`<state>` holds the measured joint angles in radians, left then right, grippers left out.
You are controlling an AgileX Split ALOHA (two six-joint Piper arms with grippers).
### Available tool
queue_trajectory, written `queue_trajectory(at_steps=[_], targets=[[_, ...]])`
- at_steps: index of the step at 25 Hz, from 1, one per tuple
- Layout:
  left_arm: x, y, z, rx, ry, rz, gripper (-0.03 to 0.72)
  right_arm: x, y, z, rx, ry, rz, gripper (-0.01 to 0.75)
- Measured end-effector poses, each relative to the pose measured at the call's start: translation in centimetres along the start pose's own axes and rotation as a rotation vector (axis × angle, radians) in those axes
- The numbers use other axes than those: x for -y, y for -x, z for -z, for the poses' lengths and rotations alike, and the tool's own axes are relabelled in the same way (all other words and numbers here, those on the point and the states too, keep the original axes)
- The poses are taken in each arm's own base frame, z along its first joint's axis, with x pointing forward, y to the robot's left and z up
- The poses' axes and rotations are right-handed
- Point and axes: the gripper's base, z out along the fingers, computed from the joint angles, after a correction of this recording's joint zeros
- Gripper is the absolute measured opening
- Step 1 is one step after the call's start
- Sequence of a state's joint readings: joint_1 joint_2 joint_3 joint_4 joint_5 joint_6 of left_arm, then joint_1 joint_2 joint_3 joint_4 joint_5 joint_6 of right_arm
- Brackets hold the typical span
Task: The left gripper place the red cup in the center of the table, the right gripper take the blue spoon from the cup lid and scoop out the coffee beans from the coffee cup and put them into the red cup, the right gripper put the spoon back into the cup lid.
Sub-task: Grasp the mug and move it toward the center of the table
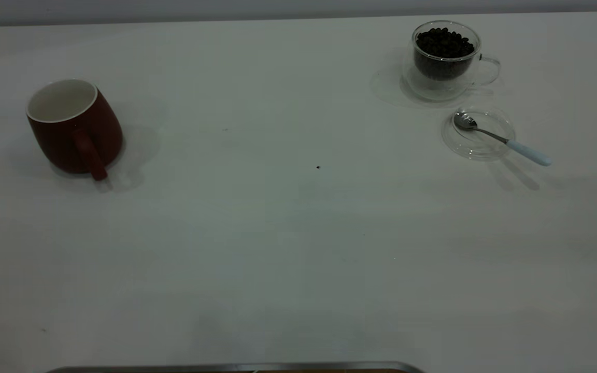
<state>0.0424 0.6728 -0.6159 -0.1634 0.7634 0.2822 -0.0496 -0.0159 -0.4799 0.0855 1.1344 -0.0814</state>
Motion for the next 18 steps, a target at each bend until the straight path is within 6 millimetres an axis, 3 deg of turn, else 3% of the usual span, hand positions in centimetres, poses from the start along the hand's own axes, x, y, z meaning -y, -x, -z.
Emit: queue_trajectory(at_steps=[5,11,14,18], targets=[[-1.3,4.0,-5.2,-0.144,-0.041,-0.072,0.474,0.0,0.0,0.0,0.000,0.000,0.000,0.350],[-2.8,7.6,-10.0,-0.252,-0.066,-0.274,0.492,0.0,0.0,0.0,0.000,0.000,0.000,0.350],[-3.7,8.1,-12.3,-0.331,-0.052,-0.390,0.515,0.0,0.0,0.0,0.000,0.000,0.000,0.350],[-5.1,7.4,-15.6,-0.518,-0.032,-0.533,0.523,0.0,0.0,0.0,0.000,0.000,0.000,0.350]])
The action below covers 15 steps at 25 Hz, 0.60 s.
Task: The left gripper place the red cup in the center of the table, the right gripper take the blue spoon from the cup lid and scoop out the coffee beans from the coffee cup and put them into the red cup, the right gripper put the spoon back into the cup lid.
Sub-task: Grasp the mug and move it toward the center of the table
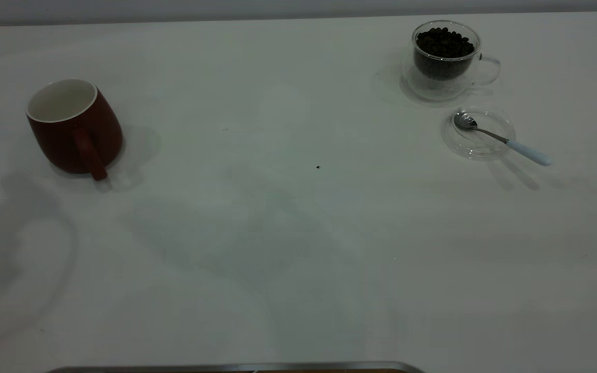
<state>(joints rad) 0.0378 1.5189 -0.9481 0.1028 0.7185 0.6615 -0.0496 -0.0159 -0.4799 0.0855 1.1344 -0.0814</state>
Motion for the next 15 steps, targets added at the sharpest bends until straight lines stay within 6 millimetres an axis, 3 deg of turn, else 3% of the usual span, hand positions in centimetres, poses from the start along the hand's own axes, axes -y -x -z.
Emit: queue_trajectory(at_steps=[5,15], targets=[[-1.6,0.5,-4.1,-0.156,0.025,-0.153,0.523,0.0,0.0,0.0,0.000,0.000,0.000,0.350],[-3.6,3.8,-11.1,-0.145,0.010,-0.367,0.523,0.0,0.0,0.0,0.000,0.000,0.000,0.350]])
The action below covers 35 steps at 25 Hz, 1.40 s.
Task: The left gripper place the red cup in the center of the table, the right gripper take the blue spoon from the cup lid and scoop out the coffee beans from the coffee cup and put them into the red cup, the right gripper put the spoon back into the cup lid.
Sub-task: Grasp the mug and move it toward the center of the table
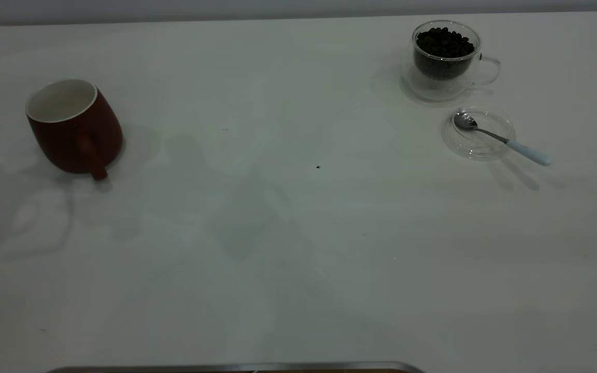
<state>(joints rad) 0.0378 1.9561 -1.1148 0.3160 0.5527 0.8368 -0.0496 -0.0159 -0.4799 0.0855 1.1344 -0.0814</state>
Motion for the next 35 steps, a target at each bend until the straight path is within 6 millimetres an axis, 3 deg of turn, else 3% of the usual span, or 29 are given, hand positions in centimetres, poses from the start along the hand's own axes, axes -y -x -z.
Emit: queue_trajectory(at_steps=[7,15,28,35], targets=[[-1.4,2.1,-4.3,-0.006,-0.030,-0.104,0.523,0.0,0.0,0.0,0.000,0.000,0.000,0.350],[-1.8,3.5,-6.9,0.055,0.018,-0.275,0.523,0.0,0.0,0.0,0.000,0.000,0.000,0.350],[0.2,8.1,-8.4,0.151,0.095,-0.421,0.516,0.0,0.0,0.0,0.000,0.000,0.000,0.350],[1.9,10.9,-7.9,0.189,0.116,-0.472,0.516,0.0,0.0,0.0,0.000,0.000,0.000,0.350]])
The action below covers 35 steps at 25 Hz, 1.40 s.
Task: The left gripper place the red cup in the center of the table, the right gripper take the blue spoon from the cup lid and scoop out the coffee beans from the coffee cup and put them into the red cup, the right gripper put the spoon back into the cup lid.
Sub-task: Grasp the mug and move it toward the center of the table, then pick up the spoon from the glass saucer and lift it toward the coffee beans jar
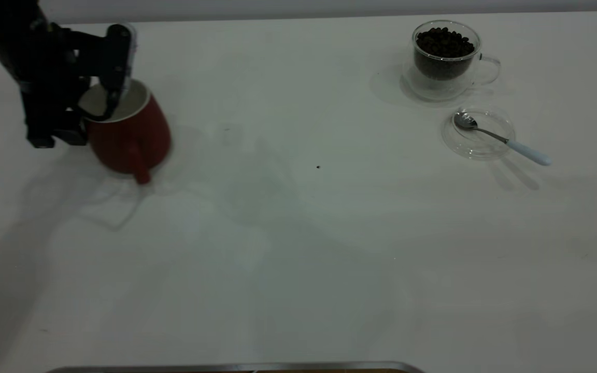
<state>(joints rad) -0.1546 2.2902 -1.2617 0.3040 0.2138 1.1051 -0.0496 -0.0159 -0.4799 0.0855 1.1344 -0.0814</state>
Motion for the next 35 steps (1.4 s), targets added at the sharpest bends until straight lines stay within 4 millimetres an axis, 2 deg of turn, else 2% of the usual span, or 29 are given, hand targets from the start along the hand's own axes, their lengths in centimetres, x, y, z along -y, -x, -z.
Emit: queue_trajectory(at_steps=[12,18,21,25,28,35], targets=[[-0.3,7.4,1.1,0.077,0.062,0.025,0.515,0.0,0.0,0.0,0.000,0.000,0.000,0.350],[0.1,11.2,1.2,0.123,0.071,0.008,0.478,0.0,0.0,0.0,0.000,0.000,0.000,0.350],[0.5,12.3,1.4,0.141,0.064,0.022,0.459,0.0,0.0,0.0,0.000,0.000,0.000,0.350],[0.7,12.1,2.0,0.113,0.026,0.067,0.451,0.0,0.0,0.0,0.000,0.000,0.000,0.350],[0.2,11.7,4.2,0.088,0.011,0.130,0.451,0.0,0.0,0.0,0.000,0.000,0.000,0.350],[-1.8,10.2,13.8,0.096,0.071,0.514,0.451,0.0,0.0,0.0,0.000,0.000,0.000,0.350]])
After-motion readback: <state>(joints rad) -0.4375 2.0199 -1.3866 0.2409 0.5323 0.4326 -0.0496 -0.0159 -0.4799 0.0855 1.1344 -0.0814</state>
